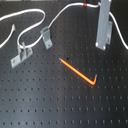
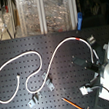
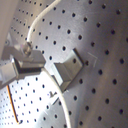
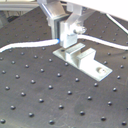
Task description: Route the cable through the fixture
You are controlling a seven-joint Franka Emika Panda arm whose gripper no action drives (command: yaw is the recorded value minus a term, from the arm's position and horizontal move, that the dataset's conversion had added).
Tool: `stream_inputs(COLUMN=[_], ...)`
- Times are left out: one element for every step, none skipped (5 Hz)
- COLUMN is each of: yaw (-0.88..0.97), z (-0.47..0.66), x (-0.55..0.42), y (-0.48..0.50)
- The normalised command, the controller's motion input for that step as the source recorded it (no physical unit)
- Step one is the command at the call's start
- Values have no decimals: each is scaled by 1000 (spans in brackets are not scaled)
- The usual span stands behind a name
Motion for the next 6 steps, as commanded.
stream_inputs(yaw=[169, 0, -77, 0, 0, 0], z=[199, 13, 501, 30, 213, 138], x=[-203, 0, -54, 1, -221, -271], y=[86, 0, -41, 0, 68, 38])
